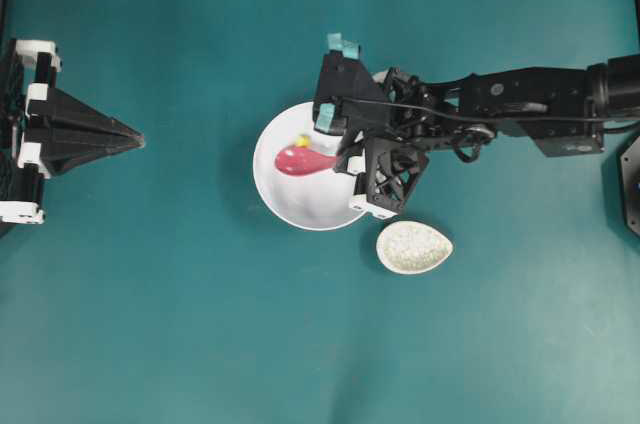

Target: Scoop the yellow hexagonal prism block from the bowl with a spoon using the right arm.

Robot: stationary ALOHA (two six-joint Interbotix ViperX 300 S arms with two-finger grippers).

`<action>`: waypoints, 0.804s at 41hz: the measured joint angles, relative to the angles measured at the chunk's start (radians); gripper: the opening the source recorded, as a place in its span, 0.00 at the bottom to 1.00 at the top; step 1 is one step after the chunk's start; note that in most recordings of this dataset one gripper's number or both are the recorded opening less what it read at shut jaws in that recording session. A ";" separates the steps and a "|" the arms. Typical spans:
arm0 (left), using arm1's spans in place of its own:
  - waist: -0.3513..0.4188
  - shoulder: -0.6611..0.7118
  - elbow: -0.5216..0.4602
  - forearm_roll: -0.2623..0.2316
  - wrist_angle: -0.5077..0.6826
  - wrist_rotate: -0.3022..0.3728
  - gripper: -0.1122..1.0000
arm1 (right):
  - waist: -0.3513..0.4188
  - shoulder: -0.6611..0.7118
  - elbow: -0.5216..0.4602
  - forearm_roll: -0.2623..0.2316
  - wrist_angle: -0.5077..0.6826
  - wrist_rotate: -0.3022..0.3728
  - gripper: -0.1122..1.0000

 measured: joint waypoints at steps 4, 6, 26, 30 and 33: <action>0.000 0.000 0.000 0.002 0.000 0.000 0.09 | -0.002 -0.032 0.009 0.002 -0.008 0.000 0.32; 0.000 0.000 0.002 0.000 0.000 0.000 0.09 | 0.000 -0.051 0.011 0.000 -0.009 0.000 0.32; 0.000 0.002 0.000 0.000 -0.002 0.000 0.09 | -0.002 -0.199 -0.014 0.003 0.330 0.043 0.32; 0.000 0.009 0.002 0.002 -0.003 0.000 0.09 | -0.002 -0.195 -0.048 0.003 0.423 0.072 0.32; 0.000 0.015 0.000 0.000 -0.006 0.000 0.09 | -0.003 -0.181 -0.074 0.003 0.488 0.084 0.32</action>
